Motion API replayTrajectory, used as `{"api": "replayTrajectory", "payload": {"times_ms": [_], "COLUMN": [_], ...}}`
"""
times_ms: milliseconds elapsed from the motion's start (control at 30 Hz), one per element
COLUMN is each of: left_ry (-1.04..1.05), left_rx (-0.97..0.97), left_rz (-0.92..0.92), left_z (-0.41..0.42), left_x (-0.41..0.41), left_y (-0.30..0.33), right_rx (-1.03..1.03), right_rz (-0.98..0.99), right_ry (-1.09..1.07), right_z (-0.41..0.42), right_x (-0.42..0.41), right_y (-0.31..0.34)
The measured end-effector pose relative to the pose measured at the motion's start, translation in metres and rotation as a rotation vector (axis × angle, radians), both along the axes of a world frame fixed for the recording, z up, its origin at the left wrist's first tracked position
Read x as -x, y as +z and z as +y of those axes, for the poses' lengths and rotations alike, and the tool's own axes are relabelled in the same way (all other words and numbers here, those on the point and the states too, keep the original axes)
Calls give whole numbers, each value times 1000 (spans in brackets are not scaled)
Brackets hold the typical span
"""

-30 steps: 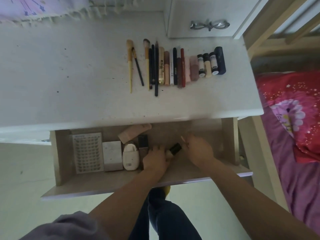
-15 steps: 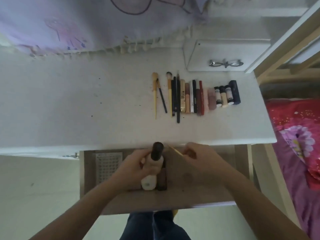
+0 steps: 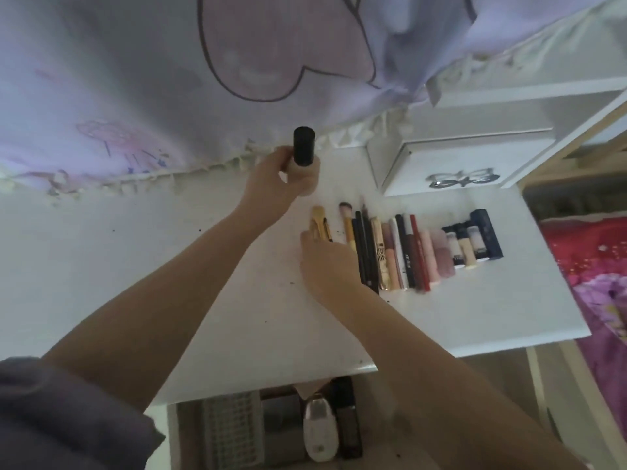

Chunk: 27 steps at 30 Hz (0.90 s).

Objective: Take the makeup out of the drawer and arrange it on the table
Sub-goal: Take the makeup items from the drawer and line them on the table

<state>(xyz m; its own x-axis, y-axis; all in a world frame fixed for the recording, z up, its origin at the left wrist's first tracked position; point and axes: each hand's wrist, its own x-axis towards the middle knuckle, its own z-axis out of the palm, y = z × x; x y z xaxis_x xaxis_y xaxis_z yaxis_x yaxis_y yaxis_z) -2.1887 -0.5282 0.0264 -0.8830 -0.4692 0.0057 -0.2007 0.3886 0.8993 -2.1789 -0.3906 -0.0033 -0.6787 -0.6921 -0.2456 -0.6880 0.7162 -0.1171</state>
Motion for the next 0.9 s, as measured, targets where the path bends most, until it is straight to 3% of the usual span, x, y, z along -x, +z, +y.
{"api": "replayTrajectory", "payload": {"times_ms": [233, 367, 567, 633, 733, 800, 900], "left_ry": [-77, -103, 91, 178, 227, 201, 138], "left_rx": [-44, -170, 85, 162, 142, 35, -17], "left_rz": [-28, -66, -62, -1, 12, -147, -504], "left_z": [15, 19, 41, 64, 123, 167, 208], "left_x": [58, 58, -7, -68, -172, -226, -263], "left_y": [-30, -34, -13, -12, -30, -58, -109], "right_rx": [28, 187, 521, 419, 81, -32, 47], "right_rz": [56, -6, -156, -267, -428, -580, -748], "right_ry": [27, 17, 98, 164, 145, -18, -234], "right_z": [22, 46, 131, 162, 195, 206, 203], "right_x": [6, 3, -34, -58, -89, -101, -115], "right_y": [-2, 13, 31, 14, -35, -67, -105]}}
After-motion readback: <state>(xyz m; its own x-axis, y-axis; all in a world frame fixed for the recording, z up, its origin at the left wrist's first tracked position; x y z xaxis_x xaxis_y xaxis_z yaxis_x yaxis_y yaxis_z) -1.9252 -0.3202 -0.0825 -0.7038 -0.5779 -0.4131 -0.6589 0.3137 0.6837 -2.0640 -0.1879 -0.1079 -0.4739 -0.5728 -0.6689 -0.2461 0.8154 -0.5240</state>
